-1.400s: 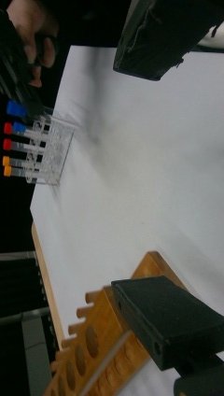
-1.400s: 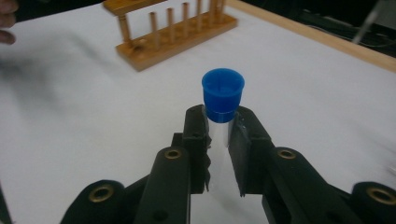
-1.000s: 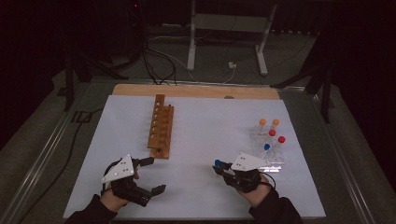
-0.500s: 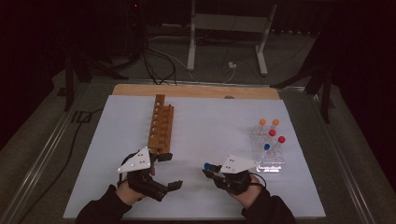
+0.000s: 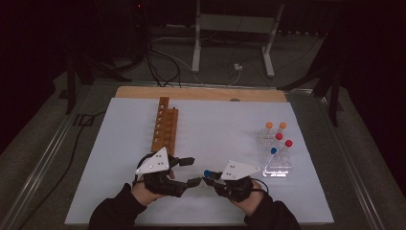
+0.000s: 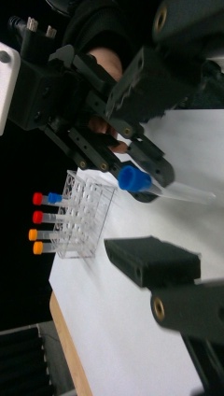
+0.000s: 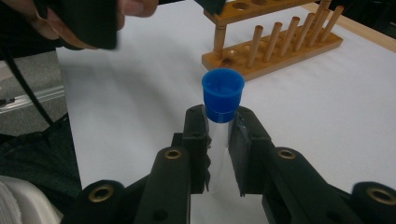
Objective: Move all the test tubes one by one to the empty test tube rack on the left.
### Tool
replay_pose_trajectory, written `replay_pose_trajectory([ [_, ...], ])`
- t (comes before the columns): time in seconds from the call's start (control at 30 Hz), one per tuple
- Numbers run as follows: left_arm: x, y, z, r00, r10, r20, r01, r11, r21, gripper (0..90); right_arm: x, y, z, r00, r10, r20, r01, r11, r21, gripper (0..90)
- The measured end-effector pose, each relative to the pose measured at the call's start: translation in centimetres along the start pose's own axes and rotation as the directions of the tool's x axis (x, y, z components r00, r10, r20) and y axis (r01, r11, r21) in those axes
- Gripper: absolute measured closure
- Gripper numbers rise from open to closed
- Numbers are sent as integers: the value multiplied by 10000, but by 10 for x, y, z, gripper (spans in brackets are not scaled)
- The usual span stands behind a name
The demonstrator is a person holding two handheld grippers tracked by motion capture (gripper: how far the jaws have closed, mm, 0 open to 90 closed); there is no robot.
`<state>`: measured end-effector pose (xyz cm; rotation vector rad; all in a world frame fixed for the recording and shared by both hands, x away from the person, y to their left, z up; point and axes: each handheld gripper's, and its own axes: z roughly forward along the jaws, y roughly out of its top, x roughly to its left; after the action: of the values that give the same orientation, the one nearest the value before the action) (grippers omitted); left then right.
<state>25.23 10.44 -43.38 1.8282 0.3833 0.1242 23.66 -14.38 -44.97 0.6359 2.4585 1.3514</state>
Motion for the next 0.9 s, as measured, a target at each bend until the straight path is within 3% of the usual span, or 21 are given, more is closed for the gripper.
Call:
replay_pose_trajectory([
  [0.03,-1,1,2,10000,40,-56,-40,10000,37,429,1,1,1,10000,-26,-39,26,10000,6,770],
  [0.27,-3,2,13,9999,167,15,-167,9997,160,501,1,1,1,10000,-30,-68,30,10000,11,770],
  [0.43,-4,2,19,9998,178,-70,-175,9993,325,601,1,1,1,10000,-20,-68,20,10000,-2,770],
  [0.9,-6,-1,28,9988,460,-157,-446,9959,790,746,0,1,-1,10000,-49,-13,49,10000,-1,770],
])
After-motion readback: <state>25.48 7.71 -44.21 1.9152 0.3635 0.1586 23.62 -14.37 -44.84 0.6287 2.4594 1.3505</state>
